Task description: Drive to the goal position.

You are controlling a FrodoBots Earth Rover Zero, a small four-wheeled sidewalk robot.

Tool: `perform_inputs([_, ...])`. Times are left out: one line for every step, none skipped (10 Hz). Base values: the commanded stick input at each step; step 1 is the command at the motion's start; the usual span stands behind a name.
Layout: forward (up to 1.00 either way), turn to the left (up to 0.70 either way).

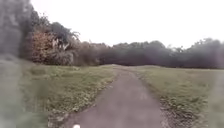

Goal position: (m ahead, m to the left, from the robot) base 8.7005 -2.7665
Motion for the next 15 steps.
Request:
perform_inputs([1.0, -0.27])
perform_inputs([1.0, -0.37])
perform_inputs([1.0, -0.4])
perform_inputs([1.0, -0.35])
perform_inputs([1.0, -0.1])
perform_inputs([1.0, 0.0])
perform_inputs([1.0, 0.0])
perform_inputs([1.0, 0.0])
perform_inputs([1.0, -0.16])
perform_inputs([1.0, -0.4])
perform_inputs([1.0, -0.4])
perform_inputs([1.0, -0.4])
perform_inputs([1.0, 0.0])
perform_inputs([1.0, 0.0])
perform_inputs([1.0, 0.0])
